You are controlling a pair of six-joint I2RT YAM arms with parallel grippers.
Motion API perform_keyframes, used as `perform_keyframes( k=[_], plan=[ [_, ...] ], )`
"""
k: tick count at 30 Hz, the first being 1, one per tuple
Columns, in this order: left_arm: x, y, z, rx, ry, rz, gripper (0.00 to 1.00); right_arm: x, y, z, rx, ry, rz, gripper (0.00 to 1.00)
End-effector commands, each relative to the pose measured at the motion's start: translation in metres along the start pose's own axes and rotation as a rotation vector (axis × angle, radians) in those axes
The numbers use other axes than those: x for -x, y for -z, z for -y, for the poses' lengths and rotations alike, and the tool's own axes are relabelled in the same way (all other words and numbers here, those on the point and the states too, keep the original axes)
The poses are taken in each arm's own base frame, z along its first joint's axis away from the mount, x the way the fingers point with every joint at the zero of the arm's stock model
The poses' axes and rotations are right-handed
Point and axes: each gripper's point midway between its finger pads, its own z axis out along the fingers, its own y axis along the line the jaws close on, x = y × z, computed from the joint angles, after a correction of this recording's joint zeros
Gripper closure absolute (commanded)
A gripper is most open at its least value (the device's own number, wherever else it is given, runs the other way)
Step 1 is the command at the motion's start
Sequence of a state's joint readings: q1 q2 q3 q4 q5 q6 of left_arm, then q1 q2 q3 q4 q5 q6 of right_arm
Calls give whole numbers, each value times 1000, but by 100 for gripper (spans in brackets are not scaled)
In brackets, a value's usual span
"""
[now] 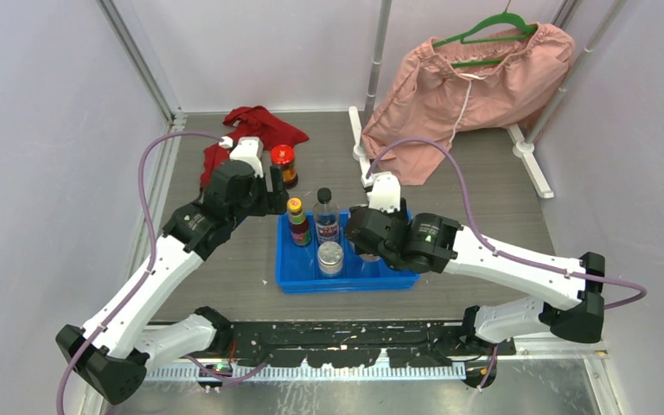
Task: Organize the condiment bottles
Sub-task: Place the bottle in the storage box.
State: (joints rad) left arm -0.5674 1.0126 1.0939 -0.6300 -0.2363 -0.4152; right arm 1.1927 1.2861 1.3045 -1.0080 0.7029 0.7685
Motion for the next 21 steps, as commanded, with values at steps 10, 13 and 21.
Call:
perform_keyframes(
  k=[10,13,21],
  plan=[
    [-3,9,-5,6,3,13,22,-5,-8,-19,19,-85,63,58],
    [-5,9,-5,5,4,11,22,-11,-10,-21,17,-79,60,58],
    [-8,10,-7,6,3,8,22,-21,-16,-22,16,-77,64,58]
  ],
)
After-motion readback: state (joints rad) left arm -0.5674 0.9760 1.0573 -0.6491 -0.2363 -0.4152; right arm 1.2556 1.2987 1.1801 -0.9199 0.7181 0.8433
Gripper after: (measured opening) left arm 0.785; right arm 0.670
